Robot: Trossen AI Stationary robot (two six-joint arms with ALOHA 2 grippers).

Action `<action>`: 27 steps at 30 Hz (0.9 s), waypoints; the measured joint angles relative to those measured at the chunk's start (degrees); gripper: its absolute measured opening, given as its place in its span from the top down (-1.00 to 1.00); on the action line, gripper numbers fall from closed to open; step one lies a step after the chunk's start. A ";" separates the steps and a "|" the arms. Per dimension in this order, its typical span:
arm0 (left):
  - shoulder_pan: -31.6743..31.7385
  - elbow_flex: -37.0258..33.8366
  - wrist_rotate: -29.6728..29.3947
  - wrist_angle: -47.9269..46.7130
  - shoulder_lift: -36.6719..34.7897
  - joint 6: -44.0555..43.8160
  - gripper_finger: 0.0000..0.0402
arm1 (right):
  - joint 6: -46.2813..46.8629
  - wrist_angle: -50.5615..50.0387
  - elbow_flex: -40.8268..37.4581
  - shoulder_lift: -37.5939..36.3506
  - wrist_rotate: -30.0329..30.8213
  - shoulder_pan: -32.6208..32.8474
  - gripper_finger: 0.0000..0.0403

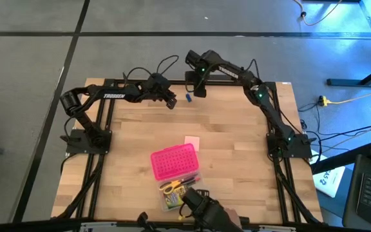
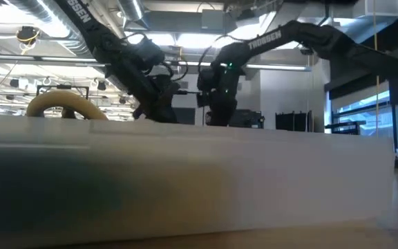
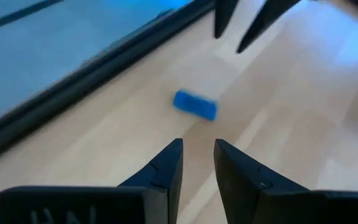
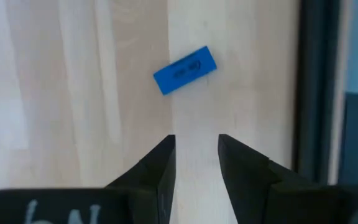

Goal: Pack school essentials
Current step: Put the blue eraser into the pink supply box

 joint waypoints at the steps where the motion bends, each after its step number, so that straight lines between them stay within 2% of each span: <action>1: -0.18 0.93 0.25 -0.15 0.02 0.34 0.58 | 0.57 -0.59 0.00 -0.90 -0.10 -0.25 0.39; 7: -0.85 9.78 0.04 -8.61 0.32 4.95 0.58 | 1.94 -3.37 -0.06 -6.04 -0.90 -1.29 0.39; 10: -0.20 15.17 -0.14 -16.53 1.80 5.39 0.58 | 1.93 -4.11 0.03 -9.26 -0.94 -1.81 0.39; 18: 0.70 31.70 0.19 -35.17 12.10 8.12 0.58 | 1.84 -4.53 0.07 -17.71 0.58 -2.31 0.39; 23: -0.10 39.05 1.71 -39.21 17.75 7.58 0.58 | 1.77 -4.53 0.07 -21.78 1.92 -2.27 0.39; 27: -1.44 42.57 1.85 -41.75 21.71 1.31 0.58 | 1.71 -4.86 0.07 -25.06 2.02 -2.27 0.39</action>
